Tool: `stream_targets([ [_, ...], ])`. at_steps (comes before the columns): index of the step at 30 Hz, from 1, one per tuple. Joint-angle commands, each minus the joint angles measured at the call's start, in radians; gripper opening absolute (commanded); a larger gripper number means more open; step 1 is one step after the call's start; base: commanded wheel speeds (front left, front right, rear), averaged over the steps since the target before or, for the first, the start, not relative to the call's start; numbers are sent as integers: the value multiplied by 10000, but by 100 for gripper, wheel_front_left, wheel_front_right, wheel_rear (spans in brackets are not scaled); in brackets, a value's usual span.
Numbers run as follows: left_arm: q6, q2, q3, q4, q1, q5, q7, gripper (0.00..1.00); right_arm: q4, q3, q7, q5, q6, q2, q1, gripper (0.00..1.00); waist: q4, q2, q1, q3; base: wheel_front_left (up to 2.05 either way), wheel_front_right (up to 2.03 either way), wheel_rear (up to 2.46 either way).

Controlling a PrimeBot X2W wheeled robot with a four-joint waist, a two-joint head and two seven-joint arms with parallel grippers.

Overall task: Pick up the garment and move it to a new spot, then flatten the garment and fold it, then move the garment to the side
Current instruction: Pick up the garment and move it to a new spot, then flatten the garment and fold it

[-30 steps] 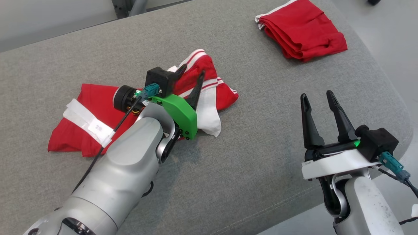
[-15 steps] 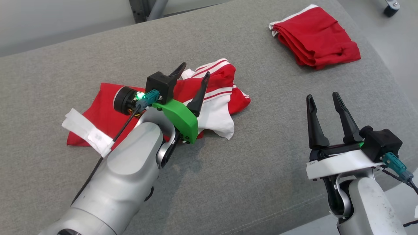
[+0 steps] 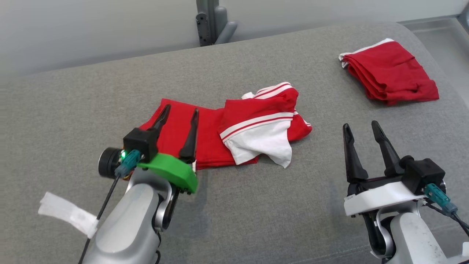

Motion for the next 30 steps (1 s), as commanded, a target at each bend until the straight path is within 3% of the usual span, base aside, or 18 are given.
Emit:
stream_targets([
  [1, 77, 90, 178, -200, 378, 97, -3, 100, 36, 14, -38, -63, -14, -11, 155, 100, 438, 65, 0, -418, 0, 0, 0],
  [4, 419, 247, 1101, -1187, 1540, 559, -3, 100, 116, 268, -38, 58, -14, -11, 221, 100, 599, 65, 0, -603, 0, 0, 0],
  [10, 696, 428, 2285, -2479, 3315, 1228, -3, 100, 253, 435, -39, 28, -14, -18, 464, 100, 732, 65, 0, -785, 0, 0, 0],
  [16, 852, 211, 3380, -3488, 4996, 1519, -3, 100, 290, 316, -39, -152, -14, -16, 861, 100, 839, 65, 0, -935, 0, 0, 0],
  [30, 287, -421, 4520, -3723, 6168, 2264, -3, 100, 335, 312, -39, -103, -14, -16, 1266, 100, 860, 65, 0, -1174, 0, 0, 0],
])
